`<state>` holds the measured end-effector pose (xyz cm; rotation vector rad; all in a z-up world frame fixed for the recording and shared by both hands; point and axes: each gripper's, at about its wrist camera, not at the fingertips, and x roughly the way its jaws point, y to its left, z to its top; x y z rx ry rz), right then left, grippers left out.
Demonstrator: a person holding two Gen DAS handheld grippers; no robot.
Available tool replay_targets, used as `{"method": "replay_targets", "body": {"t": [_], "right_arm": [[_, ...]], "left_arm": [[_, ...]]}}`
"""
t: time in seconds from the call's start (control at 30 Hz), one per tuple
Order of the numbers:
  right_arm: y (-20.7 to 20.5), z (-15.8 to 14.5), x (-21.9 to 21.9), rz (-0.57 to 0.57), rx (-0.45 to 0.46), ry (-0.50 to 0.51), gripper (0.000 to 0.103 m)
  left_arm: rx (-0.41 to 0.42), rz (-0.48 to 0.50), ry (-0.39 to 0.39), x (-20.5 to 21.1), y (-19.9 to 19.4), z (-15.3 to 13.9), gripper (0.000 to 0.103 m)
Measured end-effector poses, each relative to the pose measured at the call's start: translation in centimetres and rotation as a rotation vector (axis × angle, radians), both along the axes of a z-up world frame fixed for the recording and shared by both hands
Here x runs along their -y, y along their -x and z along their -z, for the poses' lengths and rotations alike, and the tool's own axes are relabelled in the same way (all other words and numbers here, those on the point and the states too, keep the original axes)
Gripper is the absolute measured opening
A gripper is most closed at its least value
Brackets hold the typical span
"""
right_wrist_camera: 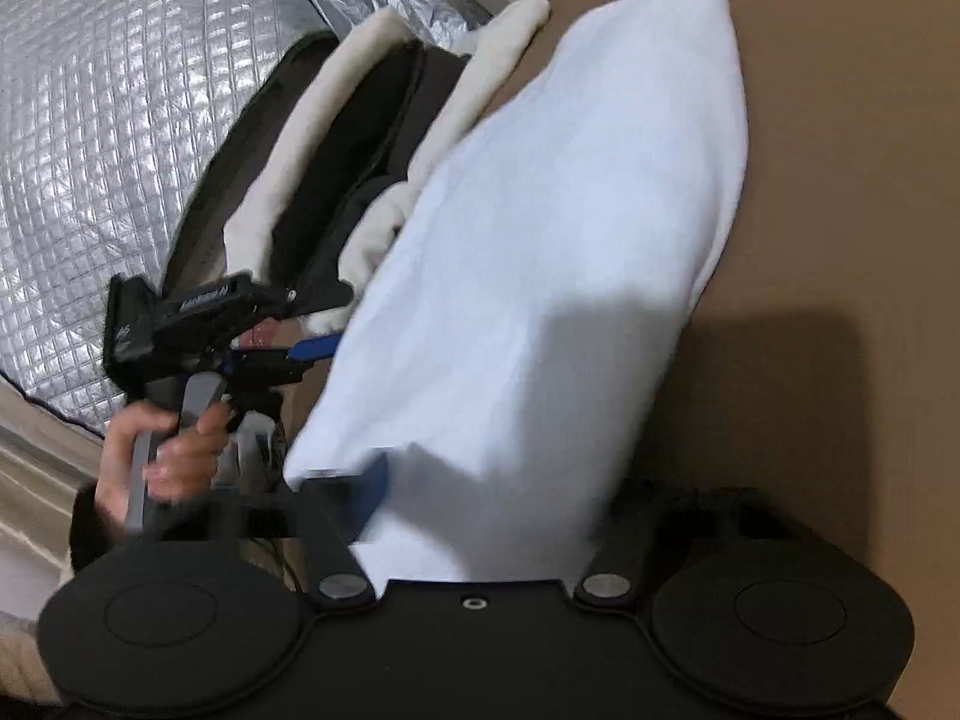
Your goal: Fold clothes
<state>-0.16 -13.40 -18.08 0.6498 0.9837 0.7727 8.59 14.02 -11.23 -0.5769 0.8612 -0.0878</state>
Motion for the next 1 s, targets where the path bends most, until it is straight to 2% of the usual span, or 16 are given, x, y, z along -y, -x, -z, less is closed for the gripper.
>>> {"method": "replay_targets", "body": {"t": [0.03,0.1,0.2,0.33,0.37,0.43,0.57,0.67,0.73,0.8,0.83,0.87,0.9,0.97,1.0], "right_arm": [[-0.6,0.1,0.2,0.013,-0.018,-0.042,0.024],[-2.1,-0.3,1.1,0.040,-0.052,-0.141,0.022],[-3.8,-3.0,1.0,0.077,-0.105,-0.217,0.022],[-6.7,-6.0,-1.1,0.124,-0.287,-0.239,0.022],[-7.0,-6.7,-1.3,0.127,-0.296,-0.226,0.022],[-7.5,-7.9,-1.6,0.132,-0.312,-0.200,0.022],[-8.3,-9.7,-1.7,0.147,-0.358,-0.180,0.022],[-8.2,-9.9,-1.1,0.160,-0.402,-0.212,0.022],[-8.0,-10.1,-1.1,0.162,-0.400,-0.212,0.022],[-7.6,-10.0,-0.7,0.164,-0.400,-0.222,0.022],[-7.5,-9.8,-0.5,0.166,-0.401,-0.232,0.024],[-7.4,-9.4,-0.4,0.169,-0.407,-0.246,0.025],[-7.4,-9.0,-0.4,0.170,-0.417,-0.257,0.026],[-6.8,-7.3,-0.3,0.162,-0.449,-0.273,0.027],[-6.4,-6.4,-0.3,0.159,-0.473,-0.274,0.027]], "left_arm": [[0.030,0.001,-0.022,0.4,0.6,-0.7,0.061],[0.091,0.004,-0.065,1.2,1.7,-2.2,0.061],[0.235,0.035,-0.194,2.9,4.3,-4.3,0.061],[0.431,0.079,-0.371,5.2,7.8,-7.1,0.063],[0.487,0.110,-0.372,5.7,8.8,-7.6,0.069],[0.568,0.180,-0.326,6.5,10.1,-8.3,0.078],[0.546,0.250,-0.431,9.4,9.7,-7.4,0.092],[0.523,0.299,-0.516,11.6,9.4,-6.6,0.093],[0.440,0.312,-0.600,12.6,8.3,-5.4,0.093],[0.363,0.263,-0.662,12.2,7.4,-4.2,0.074],[0.336,0.241,-0.675,11.7,7.2,-3.7,0.048],[0.325,0.237,-0.667,11.3,7.0,-3.6,0.033],[0.315,0.236,-0.655,11.0,6.9,-3.4,0.028],[0.297,0.234,-0.631,10.2,6.6,-3.2,0.024],[0.299,0.236,-0.650,10.4,6.5,-3.0,0.023]]}}
